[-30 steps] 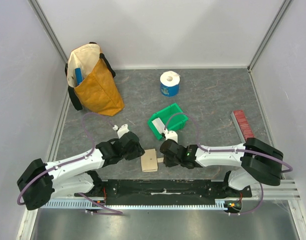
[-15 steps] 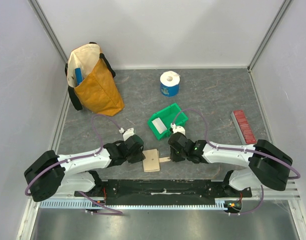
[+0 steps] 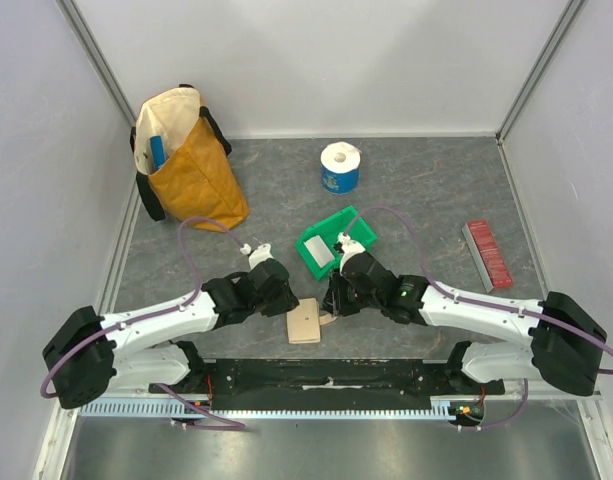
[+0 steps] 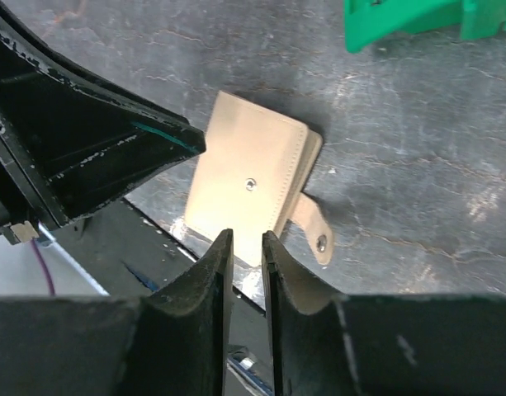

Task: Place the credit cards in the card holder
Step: Open the card holder at the center of the board, then pick up the credit card from the storage box.

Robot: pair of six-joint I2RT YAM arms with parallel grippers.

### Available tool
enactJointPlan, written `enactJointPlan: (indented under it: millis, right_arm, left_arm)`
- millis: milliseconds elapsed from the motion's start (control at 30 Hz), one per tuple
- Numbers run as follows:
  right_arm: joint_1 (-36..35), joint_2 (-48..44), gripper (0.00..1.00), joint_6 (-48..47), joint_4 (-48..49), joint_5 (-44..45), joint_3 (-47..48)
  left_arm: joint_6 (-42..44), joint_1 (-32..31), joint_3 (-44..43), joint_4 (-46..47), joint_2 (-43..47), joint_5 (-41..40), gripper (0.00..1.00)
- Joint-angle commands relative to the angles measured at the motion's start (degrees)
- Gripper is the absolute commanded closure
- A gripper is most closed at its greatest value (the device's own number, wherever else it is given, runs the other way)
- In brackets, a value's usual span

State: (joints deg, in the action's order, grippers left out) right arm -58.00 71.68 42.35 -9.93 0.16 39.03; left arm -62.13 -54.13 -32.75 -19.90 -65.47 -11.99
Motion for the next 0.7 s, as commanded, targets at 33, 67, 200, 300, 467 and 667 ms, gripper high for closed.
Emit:
enactJointPlan:
  millis: [33,67,200,300,467,667]
  right_arm:
    - [0.17,1.09,0.71,3.0,5.18,-1.14,-0.35]
    - [0.25,0.92,0.7,3.18,5.01,-0.52,-0.35]
    - [1.65,-1.01,0.65,1.87,3.96,1.95,1.66]
    - [4.2,-1.19,0.62,-1.47,2.12,1.68,4.47]
    - [8.95,0.82,0.45,-7.18,-0.25,0.54,10.62]
    - [15.27,7.76,0.39,-12.72,-3.42,-2.42,20.03]
  left_arm:
    - [3.15,-0.28,-2.93,-3.65,2.01,-1.81,0.66]
    - [3.33,-0.36,-2.93,-4.0,2.28,-1.98,0.66]
    - [3.59,-0.28,-3.54,-5.23,3.51,-3.91,0.64]
    - [4.99,-0.19,-4.6,-4.89,3.34,-4.62,0.6]
    - [8.07,2.96,-6.36,-1.73,0.62,-3.49,0.67]
    - [11.59,12.62,-5.48,7.75,-3.34,4.85,0.92]
